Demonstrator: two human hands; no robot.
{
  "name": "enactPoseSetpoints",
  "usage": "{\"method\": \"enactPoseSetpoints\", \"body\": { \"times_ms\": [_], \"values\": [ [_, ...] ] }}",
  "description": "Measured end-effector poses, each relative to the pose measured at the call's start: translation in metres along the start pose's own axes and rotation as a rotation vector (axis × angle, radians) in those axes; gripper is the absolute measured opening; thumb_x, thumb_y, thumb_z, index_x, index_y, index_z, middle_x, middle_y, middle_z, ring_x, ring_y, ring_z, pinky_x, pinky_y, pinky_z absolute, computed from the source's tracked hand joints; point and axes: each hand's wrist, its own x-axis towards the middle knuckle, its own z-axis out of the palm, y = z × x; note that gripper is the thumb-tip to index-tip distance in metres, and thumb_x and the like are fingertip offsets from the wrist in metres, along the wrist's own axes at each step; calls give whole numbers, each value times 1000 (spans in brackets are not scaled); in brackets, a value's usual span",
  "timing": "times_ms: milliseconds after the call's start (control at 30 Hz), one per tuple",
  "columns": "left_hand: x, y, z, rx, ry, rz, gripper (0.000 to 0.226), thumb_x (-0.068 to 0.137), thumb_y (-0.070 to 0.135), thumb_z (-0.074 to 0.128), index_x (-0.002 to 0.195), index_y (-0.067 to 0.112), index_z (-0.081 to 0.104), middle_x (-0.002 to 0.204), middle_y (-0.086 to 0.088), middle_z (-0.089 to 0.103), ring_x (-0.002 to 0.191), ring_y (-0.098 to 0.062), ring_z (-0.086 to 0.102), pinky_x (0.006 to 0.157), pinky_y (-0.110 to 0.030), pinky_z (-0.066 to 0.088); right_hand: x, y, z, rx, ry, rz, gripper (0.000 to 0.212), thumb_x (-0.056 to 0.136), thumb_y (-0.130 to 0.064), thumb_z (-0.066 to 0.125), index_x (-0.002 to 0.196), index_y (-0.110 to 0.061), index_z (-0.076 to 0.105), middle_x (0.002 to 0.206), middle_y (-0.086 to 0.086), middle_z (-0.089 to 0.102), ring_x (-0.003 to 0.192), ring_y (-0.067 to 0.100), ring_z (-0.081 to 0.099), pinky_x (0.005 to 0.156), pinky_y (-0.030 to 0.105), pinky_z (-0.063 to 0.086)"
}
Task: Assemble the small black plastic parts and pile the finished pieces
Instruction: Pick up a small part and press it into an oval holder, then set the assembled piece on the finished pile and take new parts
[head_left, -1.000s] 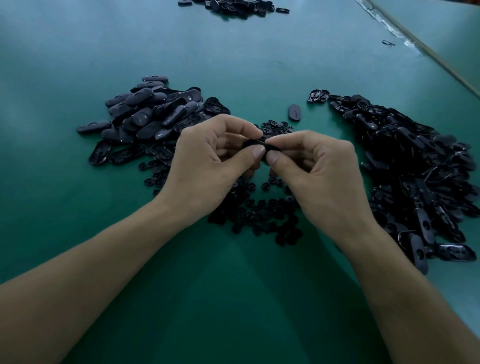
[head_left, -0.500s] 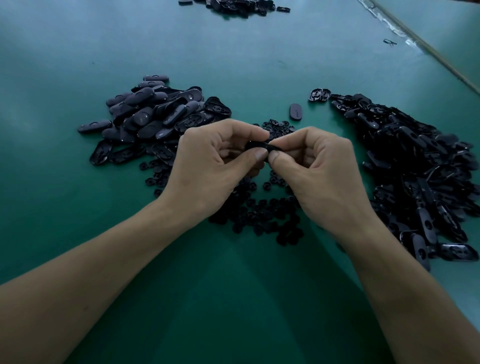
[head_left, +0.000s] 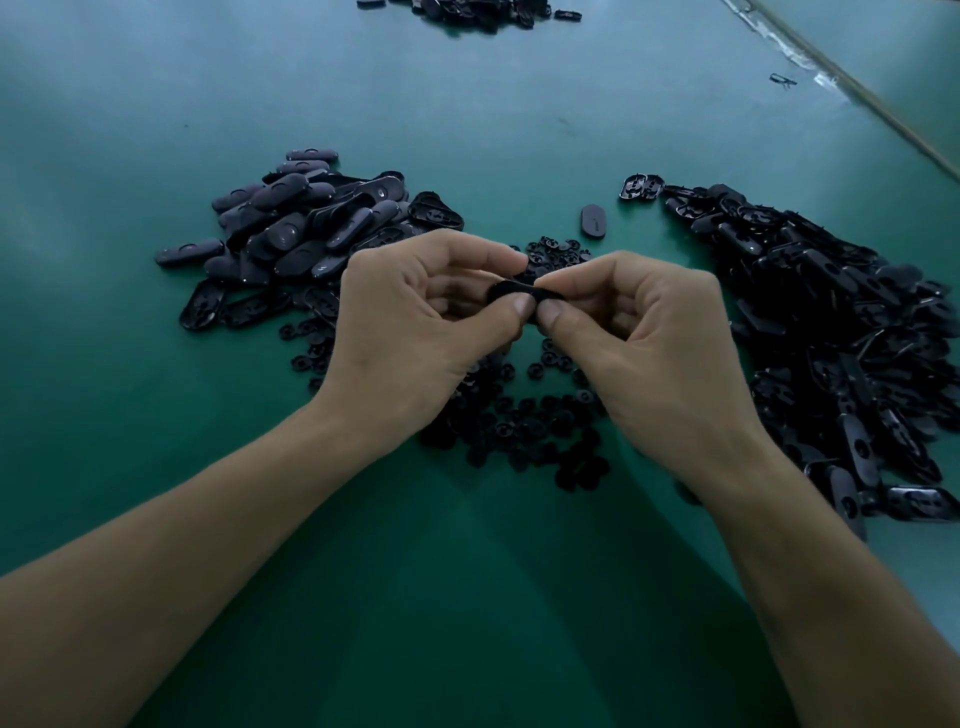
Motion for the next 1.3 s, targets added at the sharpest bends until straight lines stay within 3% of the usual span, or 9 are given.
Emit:
{"method": "enactPoseSetpoints", "body": {
  "times_ms": [200, 367, 500, 667, 900, 1100, 1200, 1267, 1300],
  "values": [
    [1, 0, 1, -2, -28, 28, 19, 84, -2, 75, 88, 16, 72, 76, 0, 74, 60, -9, 69, 60, -21, 57, 2, -1, -3, -59, 1, 20, 11, 89, -13, 74, 92, -23, 76, 81, -10, 76, 80, 4, 72, 81, 33, 60],
    [6, -8, -3, -153, 122, -78, 17, 91, -3, 67, 96, 13, 70, 79, -4, 69, 71, -13, 68, 65, -26, 59, 6, 6, -21, -392, 172, 64, 5, 93, -27, 68, 94, -27, 73, 75, -20, 65, 71, -9, 63, 67, 6, 47],
    [11, -9, -4, -247, 237, -166, 25, 89, 0, 66, 110, 13, 64, 98, -5, 65, 83, -7, 66, 78, -27, 59, 6, 16, -39, -660, 166, 251, 18, 93, -25, 58, 107, -22, 69, 100, 7, 66, 83, 20, 59, 78, 29, 46],
    [18, -11, -9, -270, 401, -314, 70, 72, 18, 70, 139, 14, 48, 127, -4, 58, 114, -8, 59, 104, -33, 51, 2, 7, -36, -736, 51, 408, 24, 90, -34, 59, 111, -25, 64, 105, 4, 64, 96, 26, 58, 85, 42, 53],
    [14, -13, -9, -97, 357, -267, 94, 81, 15, 70, 159, 14, 19, 163, 4, 26, 132, 4, 45, 105, -24, 47, 4, 8, -37, -736, 115, 376, 22, 98, -25, 56, 118, -23, 65, 107, 10, 69, 92, 28, 60, 84, 38, 51],
    [10, -12, -10, -48, 352, -202, 92, 89, 1, 69, 160, 20, 14, 169, 2, 3, 144, -9, 35, 104, -19, 47, 5, 10, -37, -681, 237, 235, 18, 101, -21, 55, 113, -25, 68, 103, 7, 70, 88, 28, 64, 81, 41, 55],
    [8, -12, -9, -28, 336, -121, 84, 88, 3, 70, 157, 22, 27, 165, 7, 15, 135, -4, 45, 99, -20, 51, 7, 8, -32, -560, 233, 111, 15, 100, -19, 57, 105, -26, 70, 85, -7, 68, 71, 4, 62, 69, 20, 50],
    [8, -11, -7, -5, 302, -80, 65, 88, 5, 72, 146, 21, 46, 151, 5, 43, 125, -4, 55, 92, -17, 53, 7, 8, -26, -401, 205, 77, 13, 98, -16, 63, 100, -28, 69, 73, -18, 63, 62, -6, 61, 56, 5, 41],
    [8, -10, -6, 10, 287, -59, 51, 88, 6, 72, 135, 20, 56, 137, 3, 58, 117, -6, 61, 89, -17, 54, 7, 9, -24, -306, 189, 80, 14, 96, -15, 65, 98, -28, 69, 69, -15, 64, 58, -6, 62, 56, 8, 44]
  ]
}}
